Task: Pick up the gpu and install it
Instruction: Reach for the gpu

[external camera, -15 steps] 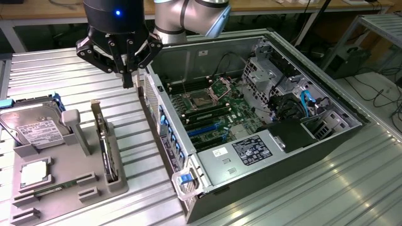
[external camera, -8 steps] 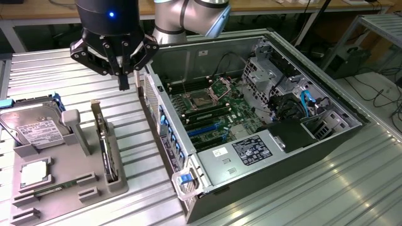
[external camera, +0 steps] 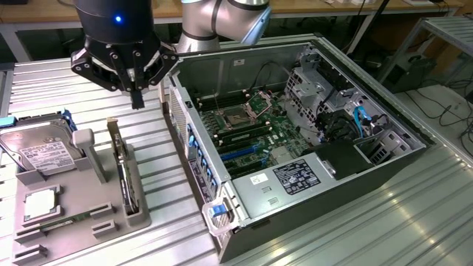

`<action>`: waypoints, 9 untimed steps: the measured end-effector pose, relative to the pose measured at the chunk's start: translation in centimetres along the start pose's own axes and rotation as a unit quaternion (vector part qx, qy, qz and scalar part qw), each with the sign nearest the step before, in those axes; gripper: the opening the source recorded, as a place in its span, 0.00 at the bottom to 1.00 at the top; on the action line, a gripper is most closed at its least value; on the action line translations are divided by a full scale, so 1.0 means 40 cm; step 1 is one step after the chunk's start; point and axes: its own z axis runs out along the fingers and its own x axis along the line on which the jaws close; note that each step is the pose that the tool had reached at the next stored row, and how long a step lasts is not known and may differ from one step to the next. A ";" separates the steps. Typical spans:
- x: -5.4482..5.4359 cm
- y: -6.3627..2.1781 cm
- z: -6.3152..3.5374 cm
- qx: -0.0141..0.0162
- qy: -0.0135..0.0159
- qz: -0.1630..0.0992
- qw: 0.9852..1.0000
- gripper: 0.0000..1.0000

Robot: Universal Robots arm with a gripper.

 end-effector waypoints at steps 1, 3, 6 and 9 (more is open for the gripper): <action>0.005 -0.001 0.000 0.000 0.000 0.000 1.000 0.11; 0.013 -0.002 0.000 0.000 0.000 0.000 1.000 0.11; 0.020 -0.004 -0.001 0.000 0.000 0.000 1.000 0.11; 0.027 -0.005 -0.001 0.000 0.000 -0.001 1.000 0.11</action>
